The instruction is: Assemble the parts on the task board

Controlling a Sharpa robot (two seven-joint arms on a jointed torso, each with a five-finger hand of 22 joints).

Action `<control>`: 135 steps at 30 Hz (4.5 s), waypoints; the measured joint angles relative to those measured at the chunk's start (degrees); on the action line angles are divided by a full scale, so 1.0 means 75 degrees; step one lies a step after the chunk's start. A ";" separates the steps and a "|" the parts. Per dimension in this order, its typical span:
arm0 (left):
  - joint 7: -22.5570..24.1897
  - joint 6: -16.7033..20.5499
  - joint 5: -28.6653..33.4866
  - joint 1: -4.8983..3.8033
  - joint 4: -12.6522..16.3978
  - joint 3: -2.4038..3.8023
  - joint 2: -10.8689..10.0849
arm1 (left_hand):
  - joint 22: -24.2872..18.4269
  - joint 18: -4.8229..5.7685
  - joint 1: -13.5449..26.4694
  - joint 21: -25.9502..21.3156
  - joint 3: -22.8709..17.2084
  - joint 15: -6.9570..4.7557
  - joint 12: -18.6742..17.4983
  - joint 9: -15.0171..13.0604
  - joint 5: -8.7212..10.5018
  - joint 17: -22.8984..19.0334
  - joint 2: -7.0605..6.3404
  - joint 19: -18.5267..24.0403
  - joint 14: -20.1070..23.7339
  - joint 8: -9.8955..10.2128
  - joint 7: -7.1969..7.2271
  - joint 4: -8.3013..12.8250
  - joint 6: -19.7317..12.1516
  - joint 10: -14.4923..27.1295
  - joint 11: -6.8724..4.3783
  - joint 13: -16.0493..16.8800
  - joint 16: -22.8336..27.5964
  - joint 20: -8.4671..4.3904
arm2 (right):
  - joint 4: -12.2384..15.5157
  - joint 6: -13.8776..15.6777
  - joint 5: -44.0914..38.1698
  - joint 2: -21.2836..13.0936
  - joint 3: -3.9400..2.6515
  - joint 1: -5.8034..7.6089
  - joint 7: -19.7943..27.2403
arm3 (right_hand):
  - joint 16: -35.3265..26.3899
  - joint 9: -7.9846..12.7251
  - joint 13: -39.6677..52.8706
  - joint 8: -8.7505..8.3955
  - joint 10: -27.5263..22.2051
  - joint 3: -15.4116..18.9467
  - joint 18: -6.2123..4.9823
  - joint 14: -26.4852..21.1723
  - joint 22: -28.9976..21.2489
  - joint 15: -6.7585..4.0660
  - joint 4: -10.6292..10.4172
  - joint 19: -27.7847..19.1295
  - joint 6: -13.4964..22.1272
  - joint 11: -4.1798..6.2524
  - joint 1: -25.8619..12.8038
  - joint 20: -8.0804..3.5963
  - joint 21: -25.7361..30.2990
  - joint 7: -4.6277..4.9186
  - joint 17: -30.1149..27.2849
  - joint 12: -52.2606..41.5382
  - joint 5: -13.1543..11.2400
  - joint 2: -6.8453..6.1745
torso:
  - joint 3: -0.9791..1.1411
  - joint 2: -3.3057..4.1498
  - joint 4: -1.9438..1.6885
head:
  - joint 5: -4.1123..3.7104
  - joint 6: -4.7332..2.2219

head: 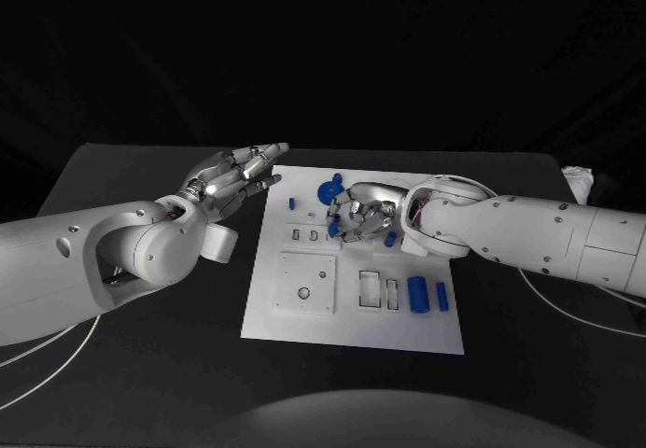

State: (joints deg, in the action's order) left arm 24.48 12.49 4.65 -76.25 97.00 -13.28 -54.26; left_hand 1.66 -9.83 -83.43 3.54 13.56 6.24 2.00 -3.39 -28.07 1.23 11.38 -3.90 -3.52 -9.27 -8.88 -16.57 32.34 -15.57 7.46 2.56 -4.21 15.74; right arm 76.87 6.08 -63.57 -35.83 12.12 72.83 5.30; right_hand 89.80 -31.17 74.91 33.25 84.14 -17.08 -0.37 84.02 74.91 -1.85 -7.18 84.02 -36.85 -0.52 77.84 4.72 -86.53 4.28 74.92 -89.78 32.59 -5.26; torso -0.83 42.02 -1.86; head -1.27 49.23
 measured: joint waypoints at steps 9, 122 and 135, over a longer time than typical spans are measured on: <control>-0.0004 -0.0004 -0.0001 0.0001 -0.0017 0.0000 0.0004 | 0.0000 0.0000 0.0000 0.0000 0.0000 0.0000 0.0000 0.0000 0.0000 0.0000 0.0000 0.0000 0.0000 0.0000 0.0000 0.0000 0.0000 0.0000 0.0000 0.0000 0.0000 0.0000 | 0.0013 0.0041 -0.0059 0.0010 0.0000 0.0000 0.0038 | 0.0000 -0.0026 0.0000 0.0000 0.0000 0.0000 0.0000 0.0000 0.0000 0.0000 0.0041 0.0000 -0.0001 0.0000 0.0008 0.0000 0.0000 -0.0001 -0.0001 0.0000 0.0000 0.0007 | 0.0000 0.0000 -0.0001 | -0.0006 0.0012; -0.0222 -0.0102 -0.0003 0.0003 -0.0032 0.0001 0.0013 | -0.0003 0.0000 0.0000 0.0000 0.0000 0.0027 0.0000 0.0000 0.0000 -0.0003 0.0000 0.0000 -0.0027 0.0000 0.0000 0.0000 0.0000 0.0001 -0.0001 0.0004 -0.0029 0.0000 | 0.0431 -0.0331 -0.1218 0.0085 -0.0004 0.0299 -0.1221 | 0.0000 -0.0313 0.0002 -0.0797 -0.0027 -0.0456 -0.0120 0.0000 0.0005 0.0056 0.0262 -0.0082 0.0454 -0.0027 -0.1111 0.0081 0.0288 0.0151 -0.0001 0.0000 0.0832 -0.0204 | -0.0002 -0.0001 -0.0001 | 0.0122 0.0104; -0.0226 -0.0110 -0.0003 0.0004 -0.0039 0.0001 0.0015 | -0.0003 0.0000 0.0000 0.0000 0.0000 0.0027 0.0000 0.0000 0.0000 -0.0003 0.0000 0.0000 -0.0027 0.0000 0.0000 0.0000 0.0000 0.0000 -0.0001 0.0003 -0.0029 0.0000 | 0.0431 -0.0388 -0.1233 0.0084 -0.0004 0.0295 -0.1211 | 0.0000 -0.0108 0.0001 -0.1177 -0.0027 -0.0317 -0.0120 0.0000 0.0003 0.0056 0.0506 -0.0082 0.0395 -0.0027 -0.1110 0.0081 0.0347 0.0151 -0.0002 0.0000 -0.0376 -0.0204 | -0.0001 -0.0001 -0.0002 | 0.0116 0.0104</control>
State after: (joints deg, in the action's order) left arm 22.78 11.67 4.63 -76.22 96.71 -13.27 -54.15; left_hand 1.64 -9.83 -83.43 3.54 13.56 6.44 2.00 -3.39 -28.07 1.20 11.38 -3.90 -3.73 -9.27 -8.88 -16.57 32.34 -15.57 7.45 2.58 -4.42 15.74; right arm 80.10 3.18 -72.82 -35.20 12.09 75.04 -3.78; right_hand 89.80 -31.98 74.91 24.43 83.93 -19.46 -1.27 84.02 74.93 -1.44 -3.39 83.40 -33.89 -0.72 69.51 5.33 -83.93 5.42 74.90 -89.78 29.78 -6.79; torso -0.85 42.01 -1.88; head -0.40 50.01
